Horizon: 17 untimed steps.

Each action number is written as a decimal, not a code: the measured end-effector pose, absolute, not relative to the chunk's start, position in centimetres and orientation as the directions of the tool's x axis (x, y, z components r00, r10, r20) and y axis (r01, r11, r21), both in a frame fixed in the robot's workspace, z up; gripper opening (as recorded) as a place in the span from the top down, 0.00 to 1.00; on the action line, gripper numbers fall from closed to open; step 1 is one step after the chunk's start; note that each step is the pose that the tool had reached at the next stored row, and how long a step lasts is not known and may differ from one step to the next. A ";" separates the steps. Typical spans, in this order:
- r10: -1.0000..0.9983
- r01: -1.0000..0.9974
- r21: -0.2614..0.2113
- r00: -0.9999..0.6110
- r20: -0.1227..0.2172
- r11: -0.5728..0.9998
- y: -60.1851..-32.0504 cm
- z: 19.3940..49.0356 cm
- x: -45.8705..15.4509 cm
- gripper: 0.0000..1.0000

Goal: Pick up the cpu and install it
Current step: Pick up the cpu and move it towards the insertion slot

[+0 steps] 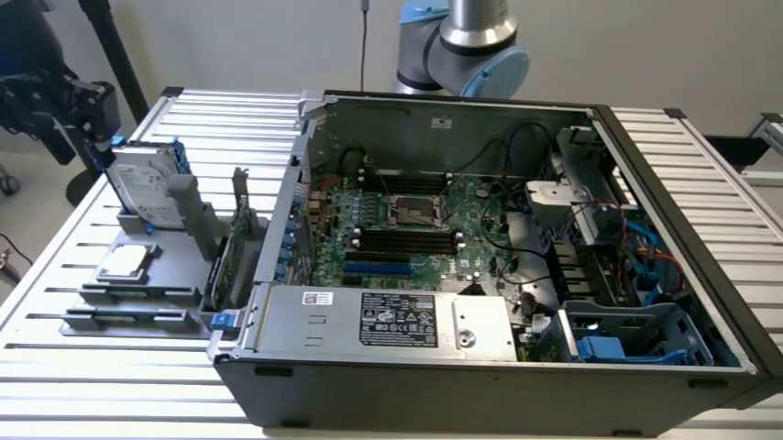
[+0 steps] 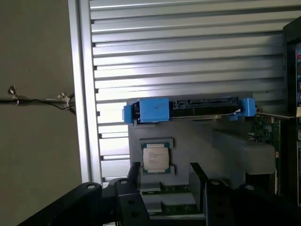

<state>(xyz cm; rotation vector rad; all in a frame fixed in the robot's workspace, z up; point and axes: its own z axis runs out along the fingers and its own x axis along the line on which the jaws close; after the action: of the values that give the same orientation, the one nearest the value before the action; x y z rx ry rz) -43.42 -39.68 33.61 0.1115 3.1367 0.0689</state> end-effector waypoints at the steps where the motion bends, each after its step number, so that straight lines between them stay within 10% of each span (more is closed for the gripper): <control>1: 0.071 0.071 0.044 -0.997 -0.001 0.997 -39.7 33.4 -43.4 0.46; 17: 0.046 0.046 0.044 -0.999 0.004 0.998 -41.7 30.5 -43.4 0.46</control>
<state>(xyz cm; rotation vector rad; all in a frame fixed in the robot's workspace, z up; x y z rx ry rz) -43.41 -41.72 30.52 0.0727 3.1428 0.0695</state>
